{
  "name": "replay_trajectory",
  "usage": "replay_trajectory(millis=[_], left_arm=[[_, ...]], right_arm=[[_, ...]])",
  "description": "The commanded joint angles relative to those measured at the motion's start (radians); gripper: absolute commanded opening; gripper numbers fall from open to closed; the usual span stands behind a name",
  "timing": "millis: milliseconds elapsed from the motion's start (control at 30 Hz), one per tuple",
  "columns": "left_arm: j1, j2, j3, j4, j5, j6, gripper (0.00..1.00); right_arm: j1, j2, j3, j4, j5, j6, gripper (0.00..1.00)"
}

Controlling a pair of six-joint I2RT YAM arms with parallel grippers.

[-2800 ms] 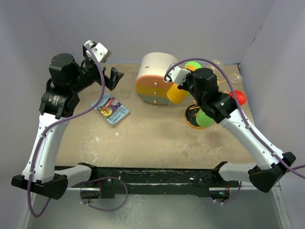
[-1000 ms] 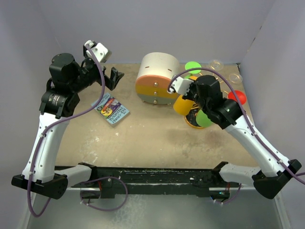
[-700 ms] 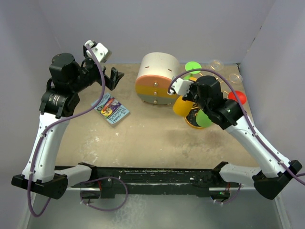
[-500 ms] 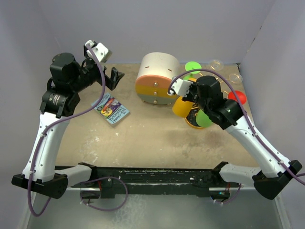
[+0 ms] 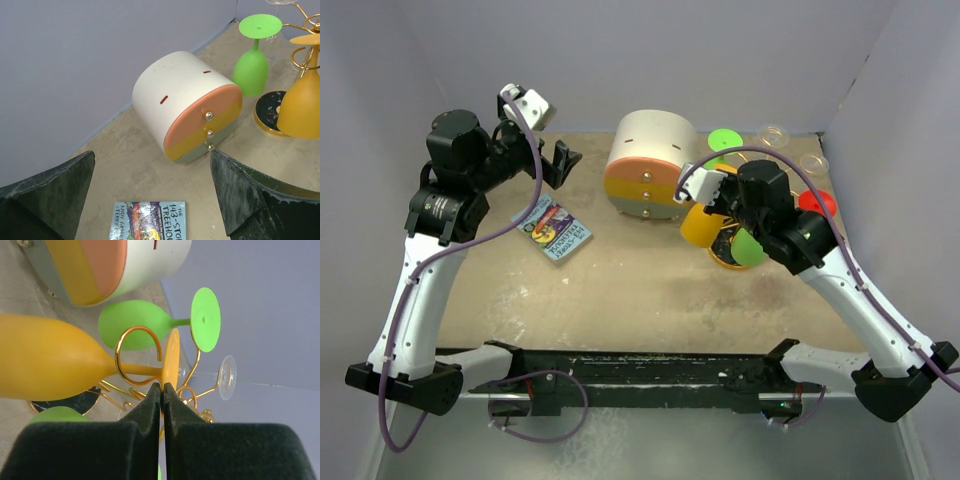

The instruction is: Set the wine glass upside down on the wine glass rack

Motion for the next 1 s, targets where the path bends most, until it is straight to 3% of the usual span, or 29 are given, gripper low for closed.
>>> replay_trajectory(millis=[0,967], left_arm=[[0.007,-0.004,0.009,0.025,0.020,0.010,0.99],[0.007,-0.001,0.003,0.023,0.023,0.020,0.99]], right_arm=[[0.000,-0.028,0.043,-0.002,-0.039,-0.016,0.00],[0.039,-0.002,0.043,-0.010,-0.063,-0.067,0.00]])
